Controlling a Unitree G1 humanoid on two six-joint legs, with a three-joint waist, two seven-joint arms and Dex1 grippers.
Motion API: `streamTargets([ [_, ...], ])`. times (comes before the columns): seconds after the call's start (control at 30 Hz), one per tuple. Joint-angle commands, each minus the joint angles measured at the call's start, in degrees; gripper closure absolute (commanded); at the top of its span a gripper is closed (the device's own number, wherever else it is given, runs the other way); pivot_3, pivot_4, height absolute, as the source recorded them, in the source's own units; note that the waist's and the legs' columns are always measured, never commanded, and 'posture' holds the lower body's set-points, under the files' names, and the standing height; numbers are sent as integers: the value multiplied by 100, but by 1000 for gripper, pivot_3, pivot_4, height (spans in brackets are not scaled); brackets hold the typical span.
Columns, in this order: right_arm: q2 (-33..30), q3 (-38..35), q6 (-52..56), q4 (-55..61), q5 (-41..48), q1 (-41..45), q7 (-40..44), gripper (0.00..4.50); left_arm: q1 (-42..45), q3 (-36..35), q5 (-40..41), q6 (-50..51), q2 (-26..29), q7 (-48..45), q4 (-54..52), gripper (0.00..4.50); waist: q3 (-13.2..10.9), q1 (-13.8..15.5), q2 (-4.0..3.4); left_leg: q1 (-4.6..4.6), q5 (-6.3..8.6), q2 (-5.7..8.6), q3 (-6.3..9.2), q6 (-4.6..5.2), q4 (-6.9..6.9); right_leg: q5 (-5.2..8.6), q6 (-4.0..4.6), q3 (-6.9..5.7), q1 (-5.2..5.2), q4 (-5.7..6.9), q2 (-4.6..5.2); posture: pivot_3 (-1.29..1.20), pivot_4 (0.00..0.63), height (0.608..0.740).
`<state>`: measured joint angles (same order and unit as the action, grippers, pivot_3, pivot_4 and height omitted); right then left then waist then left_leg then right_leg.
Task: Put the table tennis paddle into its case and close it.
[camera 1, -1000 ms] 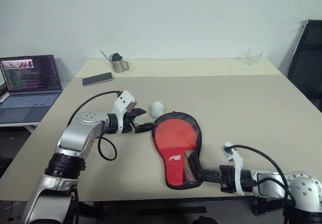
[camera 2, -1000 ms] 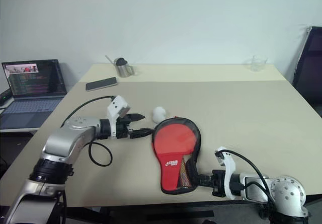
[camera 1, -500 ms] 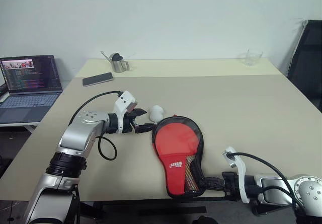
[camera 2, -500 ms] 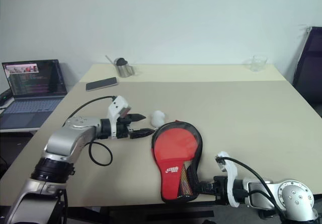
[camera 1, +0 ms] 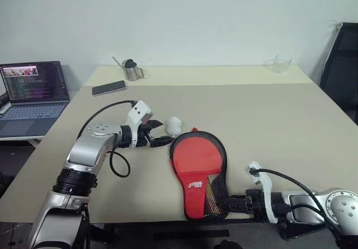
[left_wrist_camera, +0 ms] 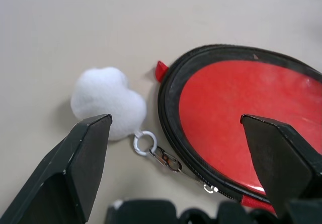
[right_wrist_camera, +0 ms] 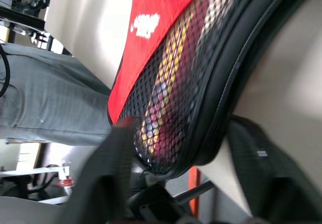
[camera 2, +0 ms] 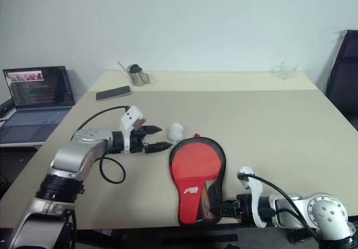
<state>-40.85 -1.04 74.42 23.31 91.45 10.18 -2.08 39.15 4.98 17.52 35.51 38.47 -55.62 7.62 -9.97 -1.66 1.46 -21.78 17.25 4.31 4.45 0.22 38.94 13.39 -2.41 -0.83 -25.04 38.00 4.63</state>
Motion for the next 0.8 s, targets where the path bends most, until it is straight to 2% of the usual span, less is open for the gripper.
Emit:
streamTargets([
  [0.03,-574,-327,-96,43,-429,269,743,247,184,-141,-47,-185,-22,52,64,0,0,4,0,0,0,1,0,0,0,0,0,-1,0,0,0,0,150,740],
  [0.07,-850,-431,-116,76,-632,339,1092,36,211,-162,-55,-211,-36,79,111,0,-1,9,1,-1,0,1,-1,0,1,0,0,-1,0,0,0,0,150,740],
  [0.17,-1775,-660,-412,136,-1430,562,2319,36,314,-281,-74,-311,-113,245,330,0,-2,22,3,-2,3,3,-2,6,4,-1,-3,-6,1,-3,-1,0,150,740],
  [0.23,-1946,-470,-892,4,-2212,905,2650,36,396,-341,-107,-355,-206,410,498,0,-2,15,7,0,5,-1,-3,9,5,-1,-3,-8,4,-4,-4,0,150,740],
  [0.27,-1827,-334,-1177,-127,-2618,1177,2641,36,454,-361,-133,-388,-268,515,601,0,0,10,10,3,5,-4,-3,9,4,-1,-3,-7,6,-4,-7,0,150,740],
  [0.4,-358,410,-2699,-595,-4351,2289,2243,36,827,-396,-350,-526,-675,1124,1185,0,-1,-16,21,13,3,-5,-11,7,4,-10,-4,5,10,-1,-7,0,150,740],
  [0.53,1079,1443,-3911,-1094,-5894,2543,2083,36,1345,-320,-663,-629,-1123,1706,2046,0,5,5,30,6,-12,-5,-8,-21,5,-13,-4,5,-1,1,-8,0,150,740],
  [0.67,1987,2013,-4531,-1700,-6784,2351,2056,36,1798,-255,-958,-672,-1502,2188,2997,0,6,22,33,-24,-13,12,-10,-23,7,-14,-4,7,-30,-5,3,0,150,740],
  [0.8,2370,2154,-4476,-2122,-7121,2101,2231,36,1955,-223,-1060,-909,-1784,2122,3569,0,7,21,34,-26,-12,18,-8,-22,6,-15,-6,5,-29,-14,6,0,150,740],
])
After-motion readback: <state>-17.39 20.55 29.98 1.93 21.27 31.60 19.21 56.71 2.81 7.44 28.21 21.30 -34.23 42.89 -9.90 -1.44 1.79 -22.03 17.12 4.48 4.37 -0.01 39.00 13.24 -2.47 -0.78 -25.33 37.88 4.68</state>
